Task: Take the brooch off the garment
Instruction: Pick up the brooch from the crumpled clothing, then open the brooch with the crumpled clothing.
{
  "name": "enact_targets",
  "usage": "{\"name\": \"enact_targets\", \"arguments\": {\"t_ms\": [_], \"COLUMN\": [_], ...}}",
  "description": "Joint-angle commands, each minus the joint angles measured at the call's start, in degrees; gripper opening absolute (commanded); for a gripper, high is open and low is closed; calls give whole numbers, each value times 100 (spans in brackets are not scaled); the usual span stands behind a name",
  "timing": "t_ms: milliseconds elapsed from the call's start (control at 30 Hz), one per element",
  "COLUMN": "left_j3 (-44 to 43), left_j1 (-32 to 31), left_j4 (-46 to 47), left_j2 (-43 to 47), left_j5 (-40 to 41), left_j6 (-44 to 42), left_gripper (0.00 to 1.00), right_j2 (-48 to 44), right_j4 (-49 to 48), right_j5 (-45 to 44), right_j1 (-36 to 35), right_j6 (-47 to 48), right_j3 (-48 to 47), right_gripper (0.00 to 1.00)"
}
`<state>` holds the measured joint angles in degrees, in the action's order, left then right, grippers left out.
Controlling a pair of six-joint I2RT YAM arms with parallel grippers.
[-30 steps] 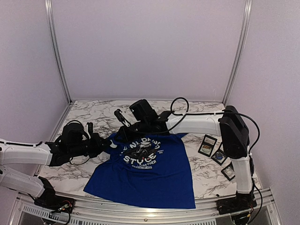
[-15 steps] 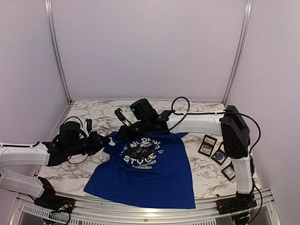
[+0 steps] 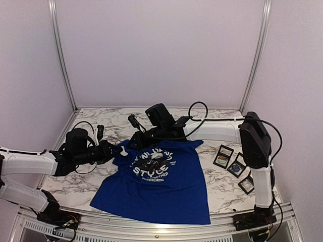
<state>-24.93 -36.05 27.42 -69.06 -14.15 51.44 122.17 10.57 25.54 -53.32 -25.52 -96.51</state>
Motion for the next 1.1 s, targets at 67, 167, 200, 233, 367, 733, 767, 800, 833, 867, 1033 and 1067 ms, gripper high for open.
{"name": "enact_targets", "arguments": {"t_ms": [67,167,200,233,367,733,767,800,833,867,1033,1067], "left_j3": [-483,-553,-576,-619,-764,-891,-890,-885,-888,-888,-844,-839], "left_j1": [-16,1,14,23,78,173,177,177,178,176,173,176], "left_j4": [673,740,820,878,1362,2360,2405,2434,2443,2448,2619,2653], "left_j2": [-348,-454,-512,-586,-973,-1589,-1607,-1610,-1611,-1612,-1593,-1593], "left_j5": [-927,-969,-1000,-1009,-1170,-1124,-1118,-1102,-1086,-1077,-1032,-1035], "left_j6": [-553,-645,-644,-645,-472,354,398,428,442,452,576,616], "left_gripper": [0,0,0,0,0,0,0,0,0,0,0,0], "right_j2": [-243,-314,-349,-401,-694,-1766,-1801,-1824,-1823,-1809,-1645,-1610], "right_j4": [-370,-522,-627,-730,-1211,-1614,-1648,-1679,-1712,-1755,-2069,-2096], "right_j5": [373,498,535,572,618,94,121,151,197,251,469,502], "right_j1": [322,427,450,494,671,760,743,705,668,631,559,560], "right_j6": [-339,-472,-552,-654,-923,-1104,-1145,-1195,-1250,-1325,-1682,-1714], "right_j3": [222,367,489,599,1030,2041,2093,2142,2178,2206,2344,2327], "right_gripper": [17,26,29,32,40,61,61,61,62,62,62,62]}}
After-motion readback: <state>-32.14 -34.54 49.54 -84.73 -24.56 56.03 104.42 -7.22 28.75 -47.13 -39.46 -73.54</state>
